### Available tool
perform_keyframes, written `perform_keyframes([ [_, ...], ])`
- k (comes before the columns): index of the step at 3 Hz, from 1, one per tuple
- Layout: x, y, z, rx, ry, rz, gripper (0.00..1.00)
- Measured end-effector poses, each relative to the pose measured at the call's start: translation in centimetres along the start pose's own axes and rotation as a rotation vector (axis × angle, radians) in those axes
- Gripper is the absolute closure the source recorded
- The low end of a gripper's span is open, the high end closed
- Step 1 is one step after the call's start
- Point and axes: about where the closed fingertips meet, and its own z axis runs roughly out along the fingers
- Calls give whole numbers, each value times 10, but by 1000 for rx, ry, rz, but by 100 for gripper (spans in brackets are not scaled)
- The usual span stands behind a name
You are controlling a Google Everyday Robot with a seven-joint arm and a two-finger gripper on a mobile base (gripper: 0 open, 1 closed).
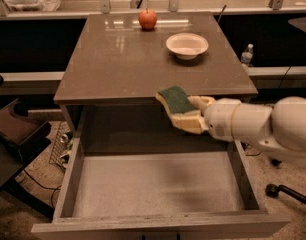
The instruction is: Place sponge into top drawer
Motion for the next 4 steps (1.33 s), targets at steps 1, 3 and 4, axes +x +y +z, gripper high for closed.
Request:
perform_keyframes([
  [1, 37, 18, -7, -41, -2, 35, 100],
  [3, 101, 29, 55, -263, 39, 118, 100],
  [4, 108, 31, 90, -378, 59, 87, 100],
])
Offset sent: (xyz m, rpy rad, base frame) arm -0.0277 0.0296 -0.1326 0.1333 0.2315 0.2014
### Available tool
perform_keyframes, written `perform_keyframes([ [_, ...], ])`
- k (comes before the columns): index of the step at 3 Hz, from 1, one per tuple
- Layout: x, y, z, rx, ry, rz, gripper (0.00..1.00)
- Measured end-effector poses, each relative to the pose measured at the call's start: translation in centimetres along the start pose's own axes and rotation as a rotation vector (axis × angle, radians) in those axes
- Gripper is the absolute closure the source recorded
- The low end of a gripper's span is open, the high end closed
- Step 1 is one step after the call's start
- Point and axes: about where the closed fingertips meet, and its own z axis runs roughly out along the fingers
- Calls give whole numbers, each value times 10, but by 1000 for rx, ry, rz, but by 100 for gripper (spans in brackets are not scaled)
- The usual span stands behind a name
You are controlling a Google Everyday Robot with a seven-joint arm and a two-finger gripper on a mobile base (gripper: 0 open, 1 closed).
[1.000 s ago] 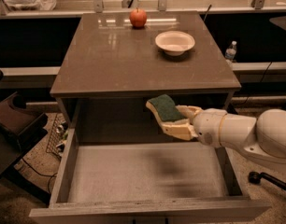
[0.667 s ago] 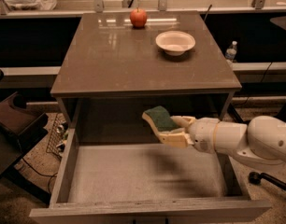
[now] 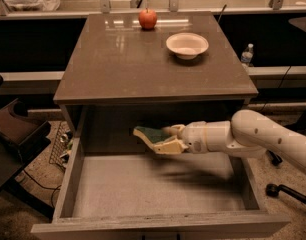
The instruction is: Place sponge into top drawer
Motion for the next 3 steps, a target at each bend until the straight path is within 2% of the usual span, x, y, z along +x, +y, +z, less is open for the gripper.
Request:
perform_keyframes([
  [1, -5, 8, 9, -33, 33, -50, 100],
  [2, -12, 38, -3, 46, 43, -73, 100],
  [3, 1, 76, -13, 165, 51, -73, 100],
])
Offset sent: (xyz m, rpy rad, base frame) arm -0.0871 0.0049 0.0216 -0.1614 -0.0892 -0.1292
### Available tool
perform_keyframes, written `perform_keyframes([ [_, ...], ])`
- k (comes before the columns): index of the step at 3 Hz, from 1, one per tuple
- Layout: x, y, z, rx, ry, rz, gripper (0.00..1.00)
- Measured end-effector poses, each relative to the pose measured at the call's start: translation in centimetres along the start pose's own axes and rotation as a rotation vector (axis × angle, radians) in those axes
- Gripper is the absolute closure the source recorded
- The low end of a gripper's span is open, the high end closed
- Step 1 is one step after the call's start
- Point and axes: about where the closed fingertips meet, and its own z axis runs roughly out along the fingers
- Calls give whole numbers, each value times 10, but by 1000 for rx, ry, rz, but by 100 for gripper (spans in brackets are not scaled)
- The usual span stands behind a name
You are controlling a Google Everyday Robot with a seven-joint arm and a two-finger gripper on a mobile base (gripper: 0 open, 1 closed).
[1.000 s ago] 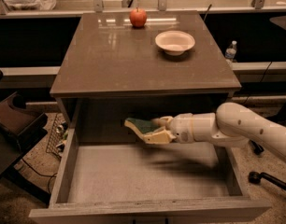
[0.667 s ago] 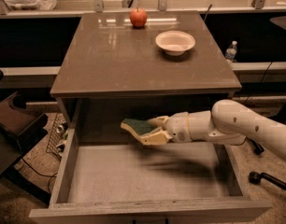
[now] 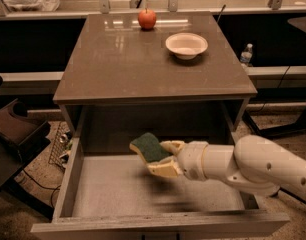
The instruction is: Place sponge into top drawer
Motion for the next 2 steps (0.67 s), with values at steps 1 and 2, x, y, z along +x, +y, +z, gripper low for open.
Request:
perform_keyframes([
  [1, 10, 9, -2, 37, 8, 11, 85],
  [2, 8, 10, -1, 34, 8, 8, 62],
])
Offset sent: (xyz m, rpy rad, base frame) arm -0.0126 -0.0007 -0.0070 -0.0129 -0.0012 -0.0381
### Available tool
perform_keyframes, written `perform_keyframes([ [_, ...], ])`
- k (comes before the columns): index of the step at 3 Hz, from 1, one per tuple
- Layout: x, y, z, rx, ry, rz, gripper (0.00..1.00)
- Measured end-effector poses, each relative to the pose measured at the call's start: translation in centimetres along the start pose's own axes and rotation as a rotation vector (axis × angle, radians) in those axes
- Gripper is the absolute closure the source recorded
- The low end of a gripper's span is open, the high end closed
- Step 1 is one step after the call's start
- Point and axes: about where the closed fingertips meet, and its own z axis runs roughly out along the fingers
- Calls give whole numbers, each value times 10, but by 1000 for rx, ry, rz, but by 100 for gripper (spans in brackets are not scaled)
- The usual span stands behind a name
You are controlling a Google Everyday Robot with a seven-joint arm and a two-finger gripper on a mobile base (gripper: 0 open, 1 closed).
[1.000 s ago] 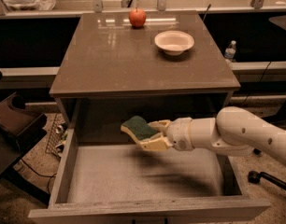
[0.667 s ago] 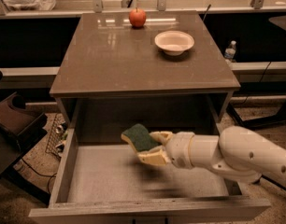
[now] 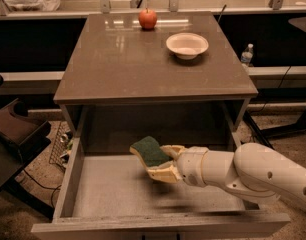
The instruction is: Place sponge into top drawer
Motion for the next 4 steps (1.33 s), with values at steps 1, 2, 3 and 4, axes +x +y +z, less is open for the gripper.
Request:
perform_keyframes([
  [1, -1, 1, 1, -2, 0, -2, 39],
  [2, -2, 3, 2, -6, 1, -5, 7],
  [3, -2, 3, 3, -7, 1, -6, 0],
  [4, -2, 3, 3, -7, 1, -6, 0],
])
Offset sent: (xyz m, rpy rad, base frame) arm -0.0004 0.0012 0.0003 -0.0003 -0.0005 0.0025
